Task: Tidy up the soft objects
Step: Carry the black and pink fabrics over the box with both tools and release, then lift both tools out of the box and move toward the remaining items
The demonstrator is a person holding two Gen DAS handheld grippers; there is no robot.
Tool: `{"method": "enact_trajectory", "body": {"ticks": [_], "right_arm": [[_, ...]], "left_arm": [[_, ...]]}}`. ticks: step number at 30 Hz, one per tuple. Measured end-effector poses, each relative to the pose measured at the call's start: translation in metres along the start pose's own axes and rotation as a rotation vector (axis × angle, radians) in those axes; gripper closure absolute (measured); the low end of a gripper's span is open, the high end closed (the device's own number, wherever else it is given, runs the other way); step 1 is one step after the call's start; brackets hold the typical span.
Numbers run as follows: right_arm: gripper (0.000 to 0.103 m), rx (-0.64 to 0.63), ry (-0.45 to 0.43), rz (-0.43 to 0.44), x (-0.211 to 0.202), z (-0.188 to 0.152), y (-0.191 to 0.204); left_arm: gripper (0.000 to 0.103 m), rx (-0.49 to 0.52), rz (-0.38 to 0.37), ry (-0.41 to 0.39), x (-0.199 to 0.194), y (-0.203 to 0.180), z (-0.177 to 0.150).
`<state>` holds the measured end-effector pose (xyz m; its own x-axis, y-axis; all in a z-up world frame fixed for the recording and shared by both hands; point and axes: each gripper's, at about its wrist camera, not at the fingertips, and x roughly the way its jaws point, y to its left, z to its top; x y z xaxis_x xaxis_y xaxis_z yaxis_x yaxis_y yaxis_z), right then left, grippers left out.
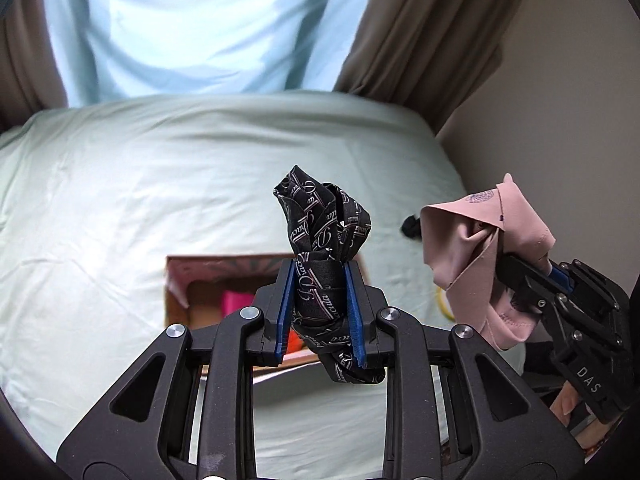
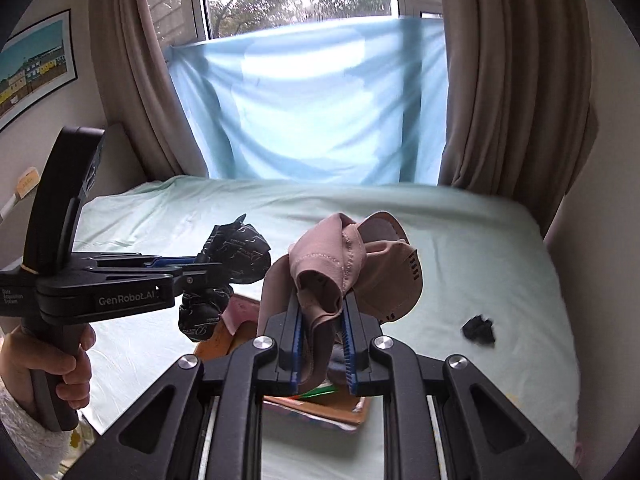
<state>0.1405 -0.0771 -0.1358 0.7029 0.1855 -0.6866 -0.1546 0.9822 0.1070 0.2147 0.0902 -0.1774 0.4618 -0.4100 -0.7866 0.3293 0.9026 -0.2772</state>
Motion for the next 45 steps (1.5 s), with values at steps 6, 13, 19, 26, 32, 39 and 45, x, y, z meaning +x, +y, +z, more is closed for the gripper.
{"method": "enact_trajectory", "body": {"ticks": [6,13,19,26,32,39,45], "right_arm": [[0.087,0.054,0.116,0.02,0.054,-0.022,0.022],[0.087,0.083,0.244,0.039,0.115,-0.033,0.025],[0.087,0.132,0.356,0.067,0.172,-0.041,0.016],[0.087,0.182,0.477,0.096,0.236,-0.051,0.009],[0.087,0.277,0.561,0.106,0.268,-0.055,-0.002],[0.0,0.329,0.611,0.093,0.287,-0.055,-0.013],[0.0,0.333,0.588,0.078,0.282,-0.057,-0.019]], "left_arm": [[0.082,-0.042,0.057,0.084,0.026,0.063,-0.025],[0.082,-0.097,0.102,0.173,0.063,0.107,-0.046],[0.082,-0.172,0.119,0.268,0.117,0.129,-0.054],[0.082,-0.208,0.141,0.353,0.178,0.146,-0.056],[0.081,-0.209,0.16,0.425,0.204,0.152,-0.059],[0.0,-0.099,0.18,0.415,0.203,0.128,-0.064],[0.0,-0.113,0.159,0.419,0.2,0.124,-0.07]]}}
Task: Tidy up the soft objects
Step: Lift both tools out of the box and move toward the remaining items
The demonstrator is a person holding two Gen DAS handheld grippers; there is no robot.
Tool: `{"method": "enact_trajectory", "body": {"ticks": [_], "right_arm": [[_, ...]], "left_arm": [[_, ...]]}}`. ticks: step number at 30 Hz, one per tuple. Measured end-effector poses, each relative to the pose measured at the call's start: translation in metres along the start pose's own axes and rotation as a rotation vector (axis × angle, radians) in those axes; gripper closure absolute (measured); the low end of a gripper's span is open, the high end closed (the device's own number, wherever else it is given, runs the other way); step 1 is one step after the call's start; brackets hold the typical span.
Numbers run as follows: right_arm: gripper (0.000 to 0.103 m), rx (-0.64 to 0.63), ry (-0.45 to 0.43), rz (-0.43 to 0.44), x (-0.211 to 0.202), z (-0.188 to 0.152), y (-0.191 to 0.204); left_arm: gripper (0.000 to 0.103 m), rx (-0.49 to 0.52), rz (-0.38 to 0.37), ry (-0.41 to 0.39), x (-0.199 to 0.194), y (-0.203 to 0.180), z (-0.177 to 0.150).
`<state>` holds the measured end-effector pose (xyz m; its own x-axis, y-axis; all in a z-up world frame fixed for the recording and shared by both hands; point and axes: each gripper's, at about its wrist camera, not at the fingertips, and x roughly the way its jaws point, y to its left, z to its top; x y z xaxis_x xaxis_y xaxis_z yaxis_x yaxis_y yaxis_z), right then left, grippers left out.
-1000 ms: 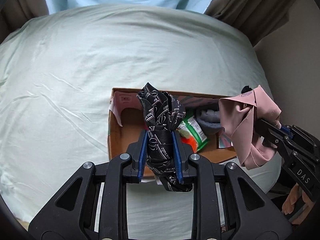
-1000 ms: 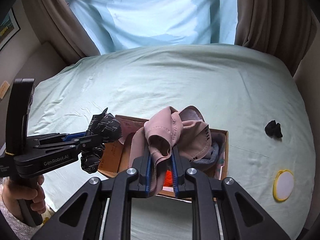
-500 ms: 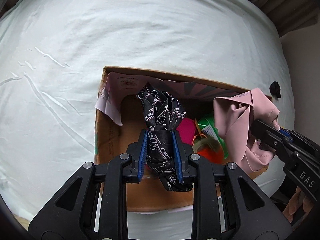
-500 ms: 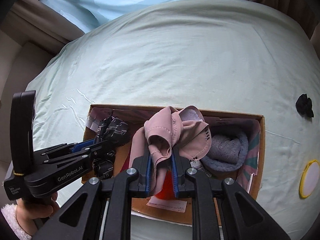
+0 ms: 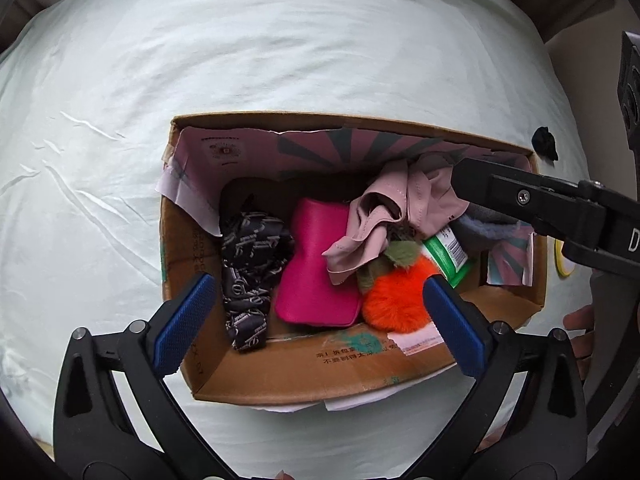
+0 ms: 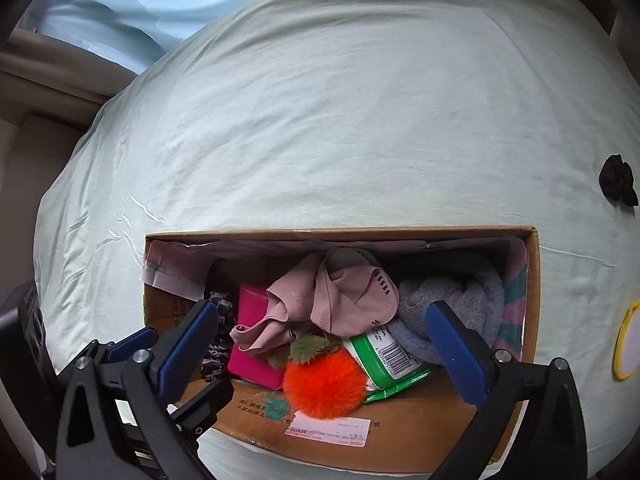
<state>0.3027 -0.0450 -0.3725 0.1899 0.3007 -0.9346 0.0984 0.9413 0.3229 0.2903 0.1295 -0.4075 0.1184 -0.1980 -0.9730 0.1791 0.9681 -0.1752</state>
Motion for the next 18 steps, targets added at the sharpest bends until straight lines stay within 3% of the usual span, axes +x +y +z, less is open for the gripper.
{"method": "enact_trajectory", "body": {"ticks": [10,18], "right_arm": [[0.0,-0.018,-0.049,-0.008,-0.032,-0.011,0.013],[0.0,-0.08,-0.159,-0.067,-0.102,-0.038,0.037]], "left_arm": [[0.0,-0.001,0.0,-0.062,-0.039,-0.001,-0.005],[0.0,0.011,-0.025,-0.16,-0.102,-0.008,-0.025]]}}
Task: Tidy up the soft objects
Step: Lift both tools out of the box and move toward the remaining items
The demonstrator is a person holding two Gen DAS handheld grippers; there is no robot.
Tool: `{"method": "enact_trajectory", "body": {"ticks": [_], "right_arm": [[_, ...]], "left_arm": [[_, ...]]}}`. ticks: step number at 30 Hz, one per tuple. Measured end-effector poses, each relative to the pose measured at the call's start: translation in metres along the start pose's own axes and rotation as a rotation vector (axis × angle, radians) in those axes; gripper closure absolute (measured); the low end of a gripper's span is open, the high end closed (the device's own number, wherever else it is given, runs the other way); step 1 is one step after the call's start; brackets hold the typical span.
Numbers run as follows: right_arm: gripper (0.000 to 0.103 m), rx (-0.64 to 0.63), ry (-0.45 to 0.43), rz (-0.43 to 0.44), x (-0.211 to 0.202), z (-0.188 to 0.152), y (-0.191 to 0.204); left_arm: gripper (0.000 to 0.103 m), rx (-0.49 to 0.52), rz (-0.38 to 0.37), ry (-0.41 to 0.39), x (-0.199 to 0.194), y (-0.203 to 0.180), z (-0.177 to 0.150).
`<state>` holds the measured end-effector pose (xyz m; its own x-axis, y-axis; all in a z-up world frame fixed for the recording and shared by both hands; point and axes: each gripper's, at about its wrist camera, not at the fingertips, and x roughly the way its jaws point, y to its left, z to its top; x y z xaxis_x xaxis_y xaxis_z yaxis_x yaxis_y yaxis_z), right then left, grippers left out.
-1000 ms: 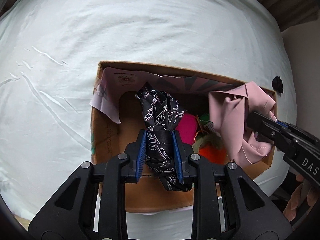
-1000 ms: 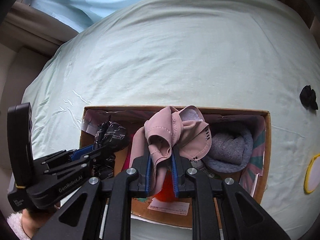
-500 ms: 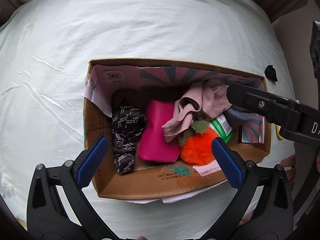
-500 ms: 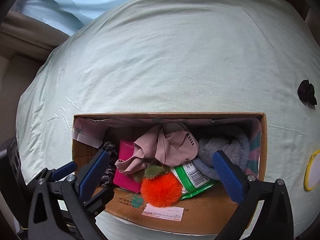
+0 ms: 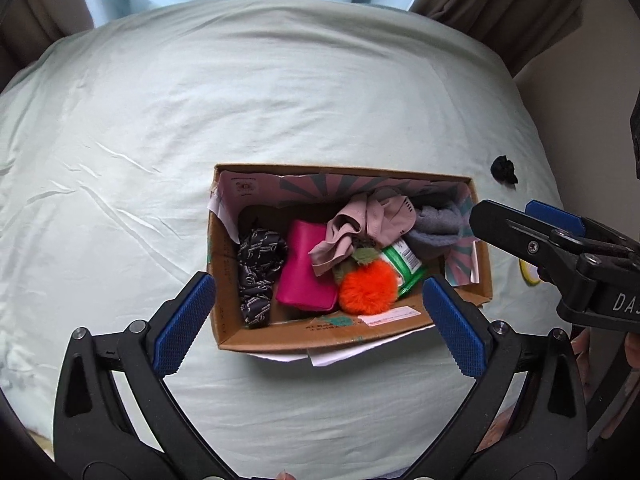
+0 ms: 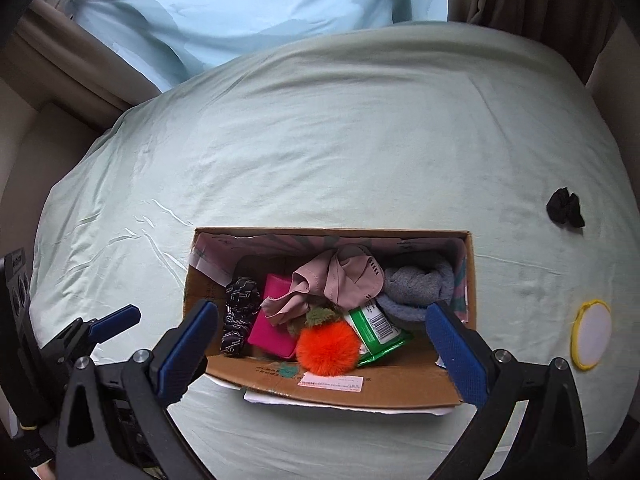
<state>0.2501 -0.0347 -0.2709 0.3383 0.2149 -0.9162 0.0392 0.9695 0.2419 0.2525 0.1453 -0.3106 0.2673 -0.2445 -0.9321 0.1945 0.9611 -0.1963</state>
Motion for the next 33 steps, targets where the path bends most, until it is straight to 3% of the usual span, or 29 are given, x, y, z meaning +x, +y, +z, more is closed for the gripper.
{"method": "enact_trajectory", "body": {"ticks": [10,16,21,25,33], "right_arm": [[0.0,-0.096,-0.23,-0.067,-0.116,-0.028,0.032],[0.0,-0.105,-0.409,-0.099,-0.185,-0.064,0.038],[0.0,-0.078,-0.503,-0.142,-0.228,-0.096,0.031],[0.0,-0.037,-0.552,-0.165,-0.25,-0.119,0.02],[0.0,0.021,-0.578,-0.236,-0.27,-0.143,-0.028]], "left_arm": [[0.0,0.042,0.027,-0.176,-0.105,-0.011,-0.02],[0.0,0.074,0.064,-0.331,-0.173,-0.026,-0.041],[0.0,0.11,0.039,-0.433,-0.215,-0.043,-0.059],[0.0,0.138,0.019,-0.48,-0.232,-0.06,-0.071],[0.0,0.211,-0.012,-0.478,-0.226,-0.121,-0.072]]}}
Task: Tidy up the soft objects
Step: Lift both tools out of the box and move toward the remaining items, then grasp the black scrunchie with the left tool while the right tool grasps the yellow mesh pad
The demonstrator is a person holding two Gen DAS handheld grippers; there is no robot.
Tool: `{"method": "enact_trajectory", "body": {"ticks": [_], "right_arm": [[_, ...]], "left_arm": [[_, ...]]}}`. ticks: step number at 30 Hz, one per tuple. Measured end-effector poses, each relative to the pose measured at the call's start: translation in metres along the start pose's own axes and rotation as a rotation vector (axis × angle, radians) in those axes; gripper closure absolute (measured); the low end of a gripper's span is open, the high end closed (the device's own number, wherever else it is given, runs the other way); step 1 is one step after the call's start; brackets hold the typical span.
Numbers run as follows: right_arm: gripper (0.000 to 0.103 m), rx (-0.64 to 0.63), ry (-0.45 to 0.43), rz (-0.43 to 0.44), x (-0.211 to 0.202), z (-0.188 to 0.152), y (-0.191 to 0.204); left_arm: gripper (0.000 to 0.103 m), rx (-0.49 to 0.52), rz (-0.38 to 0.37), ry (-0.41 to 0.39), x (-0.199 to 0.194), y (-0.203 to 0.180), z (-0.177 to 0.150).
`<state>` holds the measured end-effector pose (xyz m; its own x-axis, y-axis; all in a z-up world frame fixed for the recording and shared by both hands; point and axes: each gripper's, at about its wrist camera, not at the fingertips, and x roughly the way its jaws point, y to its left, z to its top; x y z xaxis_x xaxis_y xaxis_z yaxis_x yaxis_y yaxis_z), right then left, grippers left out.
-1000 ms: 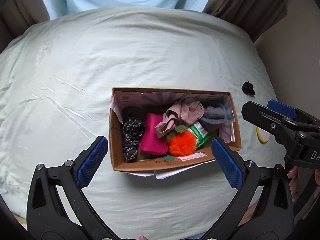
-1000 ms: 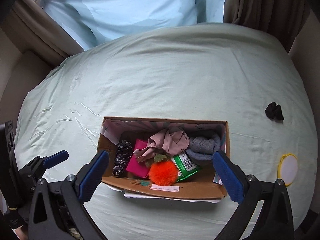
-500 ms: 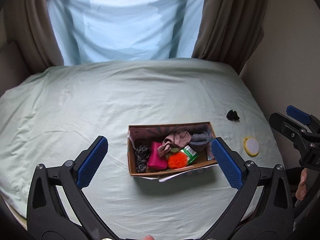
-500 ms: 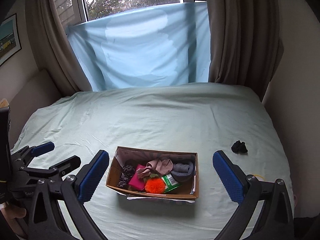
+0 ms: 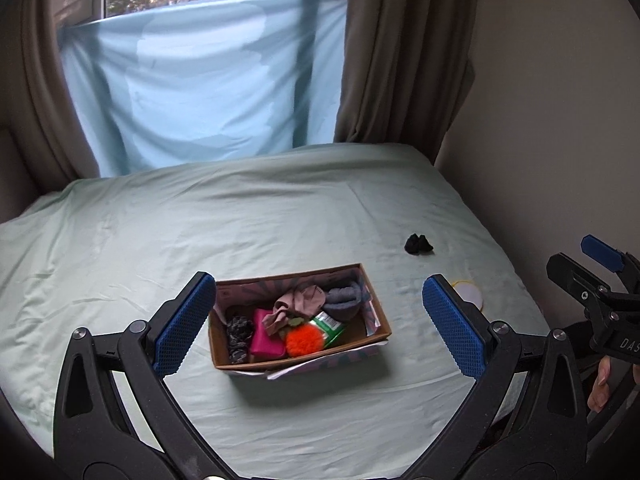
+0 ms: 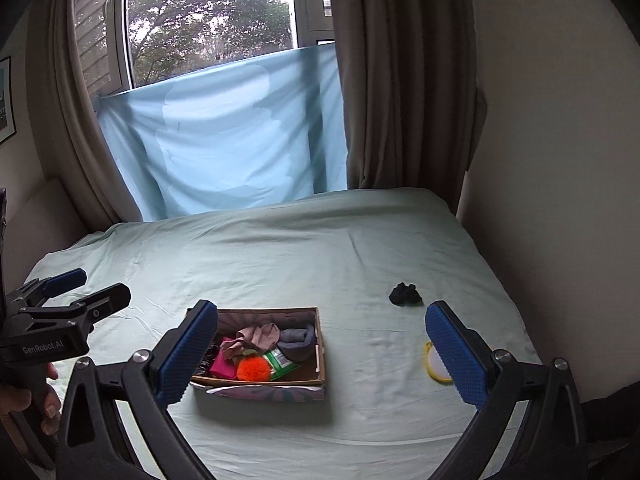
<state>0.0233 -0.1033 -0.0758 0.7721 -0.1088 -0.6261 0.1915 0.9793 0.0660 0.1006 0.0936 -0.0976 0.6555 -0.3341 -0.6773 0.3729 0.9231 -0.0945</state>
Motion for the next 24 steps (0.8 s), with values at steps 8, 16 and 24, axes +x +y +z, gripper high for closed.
{"method": "enact_trajectory", "body": {"ticks": [8,16,24], "right_arm": [[0.0,0.042,0.035,-0.038,0.011,-0.001,-0.084],[0.0,0.066,0.132,-0.09,0.058,-0.011,-0.166],[0.0,0.068,0.252,-0.092,0.146,-0.038,-0.222]], "left_arm": [[0.0,0.014,-0.064,0.021,0.041,-0.081,0.026],[0.0,0.045,-0.09,0.087,0.124,-0.16,0.052],[0.0,0.139,-0.072,0.187,0.246,-0.228,0.066]]}}
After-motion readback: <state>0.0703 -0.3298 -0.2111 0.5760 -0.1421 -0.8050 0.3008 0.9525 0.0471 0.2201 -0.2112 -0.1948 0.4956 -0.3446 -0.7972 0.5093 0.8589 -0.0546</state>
